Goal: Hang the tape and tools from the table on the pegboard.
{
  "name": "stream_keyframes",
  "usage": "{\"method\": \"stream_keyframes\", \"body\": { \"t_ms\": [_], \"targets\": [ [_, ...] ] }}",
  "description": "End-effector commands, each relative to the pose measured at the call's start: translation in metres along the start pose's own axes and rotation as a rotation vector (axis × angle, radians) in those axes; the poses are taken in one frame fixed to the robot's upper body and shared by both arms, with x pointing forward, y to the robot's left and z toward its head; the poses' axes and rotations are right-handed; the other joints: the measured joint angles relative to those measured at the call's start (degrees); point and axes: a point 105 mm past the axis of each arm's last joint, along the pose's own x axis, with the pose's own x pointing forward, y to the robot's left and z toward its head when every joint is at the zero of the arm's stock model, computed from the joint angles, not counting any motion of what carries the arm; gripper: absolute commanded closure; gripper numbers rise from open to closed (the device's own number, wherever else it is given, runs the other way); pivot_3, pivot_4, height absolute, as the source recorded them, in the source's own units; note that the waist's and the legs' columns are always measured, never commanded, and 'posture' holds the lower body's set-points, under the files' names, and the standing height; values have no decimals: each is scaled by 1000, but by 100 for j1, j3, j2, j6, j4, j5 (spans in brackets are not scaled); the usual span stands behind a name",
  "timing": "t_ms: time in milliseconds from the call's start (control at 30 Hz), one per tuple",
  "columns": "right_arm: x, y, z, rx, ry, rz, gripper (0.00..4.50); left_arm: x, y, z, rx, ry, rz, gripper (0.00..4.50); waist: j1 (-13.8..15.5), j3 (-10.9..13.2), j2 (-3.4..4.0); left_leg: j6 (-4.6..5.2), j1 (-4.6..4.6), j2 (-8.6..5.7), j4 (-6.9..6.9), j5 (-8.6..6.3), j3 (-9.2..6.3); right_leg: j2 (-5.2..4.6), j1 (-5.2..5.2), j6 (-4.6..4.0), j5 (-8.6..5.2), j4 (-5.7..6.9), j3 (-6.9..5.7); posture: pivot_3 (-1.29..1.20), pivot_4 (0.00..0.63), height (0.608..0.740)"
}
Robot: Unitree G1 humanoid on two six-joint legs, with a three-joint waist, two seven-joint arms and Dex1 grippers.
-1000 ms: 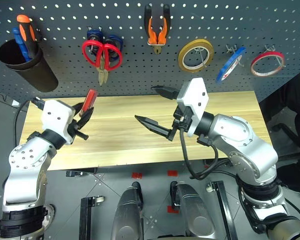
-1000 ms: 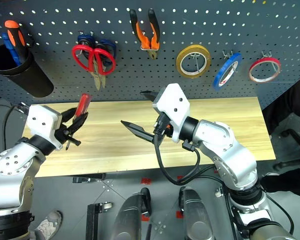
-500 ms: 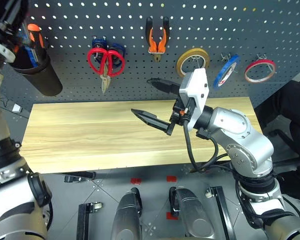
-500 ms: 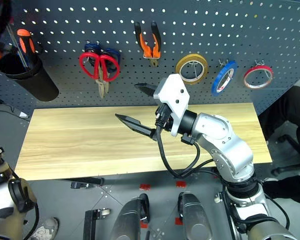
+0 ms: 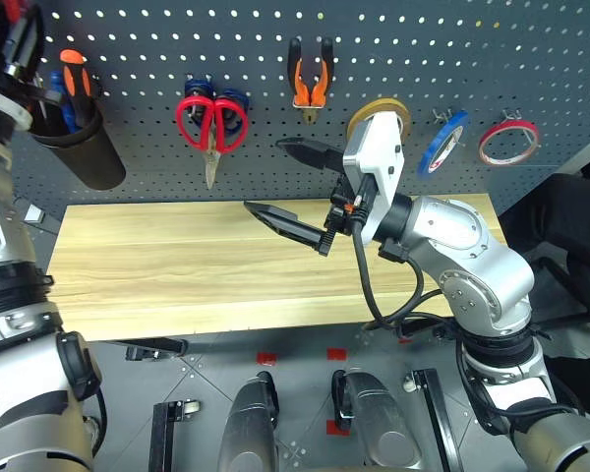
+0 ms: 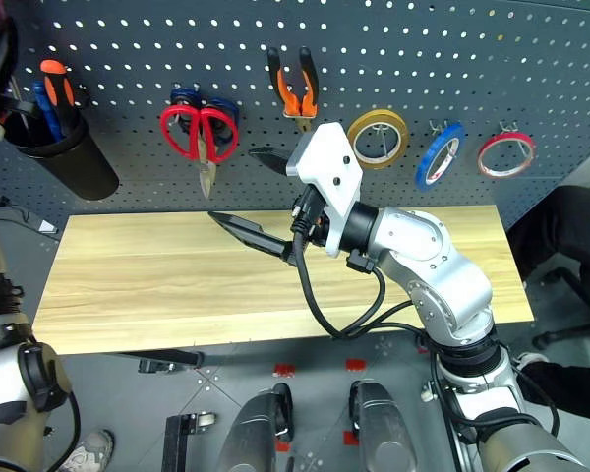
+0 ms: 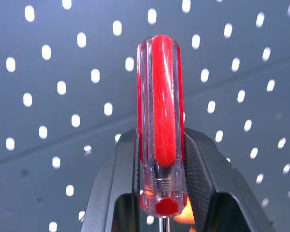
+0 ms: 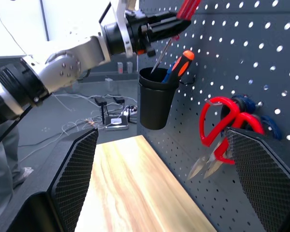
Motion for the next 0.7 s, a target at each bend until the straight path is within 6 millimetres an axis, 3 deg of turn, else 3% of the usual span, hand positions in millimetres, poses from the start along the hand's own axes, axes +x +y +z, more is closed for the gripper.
{"method": "stream_keyframes", "body": {
  "t_ms": [33,133,267,433,500,567,633,700],
  "targets": [
    [2,6,14,-18,-46,39,0,1,1,7,55,-48,13,3598,2,-1,-2,0,-9,0,9,0,-7,0,-1,0,0,1,-8,-158,230,740],
    [2,6,14,-19,-43,43,0,0,3,4,48,-42,36,3598,6,-2,-3,2,-33,3,47,-1,-20,0,-4,-1,0,13,-23,-155,229,740],
    [1,6,13,-22,-40,45,0,-5,3,8,27,-72,47,2345,8,-16,-3,5,-32,2,71,-3,-23,-3,-4,-1,0,48,-23,-154,225,740],
    [-2,3,9,-33,-27,34,0,-9,-1,41,54,-199,100,799,12,-30,-15,9,-29,3,88,4,-33,-4,-4,-2,1,82,-24,-155,219,740],
    [-4,1,7,-34,-22,21,0,-11,-19,50,71,-220,51,170,14,-56,-15,10,-29,2,89,6,-37,-4,-4,-6,4,84,-25,-154,217,740],
    [-7,-2,5,-34,-16,-1,0,-14,-51,48,56,-182,-66,33,17,-118,-11,10,-29,0,86,6,-34,-7,-2,-6,4,81,-22,-146,214,740],
    [-15,-9,0,-24,3,-44,0,-29,-83,23,-1,-39,-182,33,27,-172,5,10,-27,-1,85,6,-34,-7,0,-7,4,81,-21,-142,213,740],
    [-20,-13,-5,-17,16,-69,0,-42,-94,6,-40,53,-204,33,25,-234,35,11,-24,-2,84,5,-29,-7,2,-6,4,79,-14,-138,212,740]
  ]
}}
